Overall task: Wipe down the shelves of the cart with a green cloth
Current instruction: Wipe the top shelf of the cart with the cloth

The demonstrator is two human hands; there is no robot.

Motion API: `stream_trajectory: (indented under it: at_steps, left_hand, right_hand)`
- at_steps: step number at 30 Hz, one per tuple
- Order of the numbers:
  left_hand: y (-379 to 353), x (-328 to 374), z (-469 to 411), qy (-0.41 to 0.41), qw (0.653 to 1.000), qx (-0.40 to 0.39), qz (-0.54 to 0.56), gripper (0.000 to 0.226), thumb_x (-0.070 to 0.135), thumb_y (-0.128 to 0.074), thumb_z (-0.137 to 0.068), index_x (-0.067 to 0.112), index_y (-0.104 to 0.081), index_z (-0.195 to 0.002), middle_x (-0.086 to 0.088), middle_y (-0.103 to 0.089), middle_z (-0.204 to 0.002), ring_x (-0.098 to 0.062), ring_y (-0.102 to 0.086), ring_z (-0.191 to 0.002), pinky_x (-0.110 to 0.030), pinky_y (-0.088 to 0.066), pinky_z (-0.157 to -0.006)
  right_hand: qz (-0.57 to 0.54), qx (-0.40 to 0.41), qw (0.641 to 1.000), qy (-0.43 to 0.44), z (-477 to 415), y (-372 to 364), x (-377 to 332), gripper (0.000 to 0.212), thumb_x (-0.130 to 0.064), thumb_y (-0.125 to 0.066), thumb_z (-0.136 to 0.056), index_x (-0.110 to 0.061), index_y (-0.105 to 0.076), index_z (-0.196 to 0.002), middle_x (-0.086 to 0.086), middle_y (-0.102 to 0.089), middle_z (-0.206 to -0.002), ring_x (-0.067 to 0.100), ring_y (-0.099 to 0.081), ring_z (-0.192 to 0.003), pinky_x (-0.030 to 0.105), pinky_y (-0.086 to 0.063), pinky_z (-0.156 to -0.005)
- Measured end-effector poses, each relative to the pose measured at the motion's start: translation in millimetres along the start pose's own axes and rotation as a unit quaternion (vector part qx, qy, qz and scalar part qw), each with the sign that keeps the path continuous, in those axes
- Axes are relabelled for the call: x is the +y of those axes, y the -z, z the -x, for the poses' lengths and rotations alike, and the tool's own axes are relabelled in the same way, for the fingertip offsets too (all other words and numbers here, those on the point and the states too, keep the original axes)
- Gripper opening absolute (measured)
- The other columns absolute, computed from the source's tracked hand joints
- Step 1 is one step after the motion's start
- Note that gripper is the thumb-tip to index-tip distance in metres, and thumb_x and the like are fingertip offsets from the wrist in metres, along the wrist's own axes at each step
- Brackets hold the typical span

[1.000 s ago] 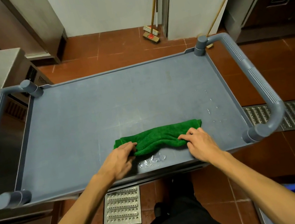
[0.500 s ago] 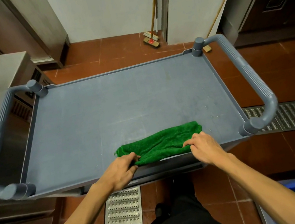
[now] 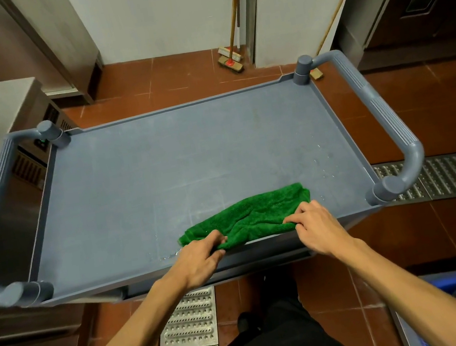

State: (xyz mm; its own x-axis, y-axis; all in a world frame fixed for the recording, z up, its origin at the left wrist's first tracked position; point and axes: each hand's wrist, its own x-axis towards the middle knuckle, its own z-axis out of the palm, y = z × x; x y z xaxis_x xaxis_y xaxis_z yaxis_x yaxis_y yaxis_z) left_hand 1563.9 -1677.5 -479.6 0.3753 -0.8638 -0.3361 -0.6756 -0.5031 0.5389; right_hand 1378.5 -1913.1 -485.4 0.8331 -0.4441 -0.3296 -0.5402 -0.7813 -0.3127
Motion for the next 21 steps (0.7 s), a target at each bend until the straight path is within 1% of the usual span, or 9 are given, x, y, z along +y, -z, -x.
stream_trajectory:
  at_steps: [3, 8, 13, 17, 21]
  left_hand:
    - [-1.5, 4.3, -5.0, -0.008, 1.000, 0.000, -0.012, 0.022, 0.032, -0.050, -0.098, 0.021, -0.049, -0.117, 0.008, -0.059, -0.138, -0.023, -0.057, -0.123, -0.038, -0.046, -0.097]
    - [-4.1, 13.9, -14.7, -0.039, 0.999, 0.012, -0.025, 0.025, 0.030, -0.051, -0.098, 0.019, -0.050, -0.121, 0.004, -0.061, -0.132, -0.022, -0.057, -0.118, -0.034, -0.045, -0.093]
    - [-8.8, 22.4, -26.4, -0.062, 0.998, 0.010, -0.013, 0.024, 0.030, -0.052, -0.097, 0.020, -0.052, -0.118, 0.001, -0.063, -0.124, -0.022, -0.058, -0.112, -0.033, -0.044, -0.090]
    - [-14.0, 31.5, -36.0, -0.081, 0.997, 0.012, -0.010, 0.024, 0.027, -0.054, -0.097, 0.018, -0.054, -0.119, 0.001, -0.062, -0.123, -0.020, -0.057, -0.111, -0.028, -0.041, -0.090]
    - [-15.8, 41.7, -48.1, -0.094, 0.996, 0.005, -0.004, 0.024, 0.025, -0.055, -0.097, 0.016, -0.055, -0.119, 0.000, -0.062, -0.122, -0.021, -0.057, -0.110, -0.027, -0.039, -0.088]
  right_hand:
    - [-0.003, 0.013, 1.000, -0.007, 0.5, 1.4, 2.8, 0.042, -0.016, -0.039, -0.097, -0.031, -0.062, -0.128, -0.004, -0.053, -0.108, 0.017, -0.044, -0.107, 0.031, -0.038, -0.099]
    - [-0.009, 0.033, 0.999, -0.021, -0.2, 7.8, 9.8, 0.042, -0.015, -0.041, -0.096, -0.032, -0.064, -0.126, -0.007, -0.048, -0.101, 0.017, -0.043, -0.104, 0.031, -0.038, -0.098]
    - [-0.009, 0.043, 0.998, -0.036, 1.2, 14.2, 24.0, 0.040, -0.016, -0.043, -0.095, -0.032, -0.065, -0.125, -0.003, -0.055, -0.107, 0.019, -0.045, -0.106, 0.032, -0.038, -0.098]
    - [-0.028, 0.044, 0.997, -0.054, 4.3, 14.1, 37.7, 0.041, -0.014, -0.042, -0.095, -0.032, -0.066, -0.123, -0.006, -0.052, -0.104, 0.017, -0.044, -0.105, 0.033, -0.039, -0.098]
    - [-0.033, 0.057, 0.995, -0.069, 5.4, 15.7, 48.0, 0.040, -0.013, -0.044, -0.094, -0.033, -0.067, -0.120, -0.006, -0.054, -0.103, 0.018, -0.045, -0.104, 0.033, -0.039, -0.097]
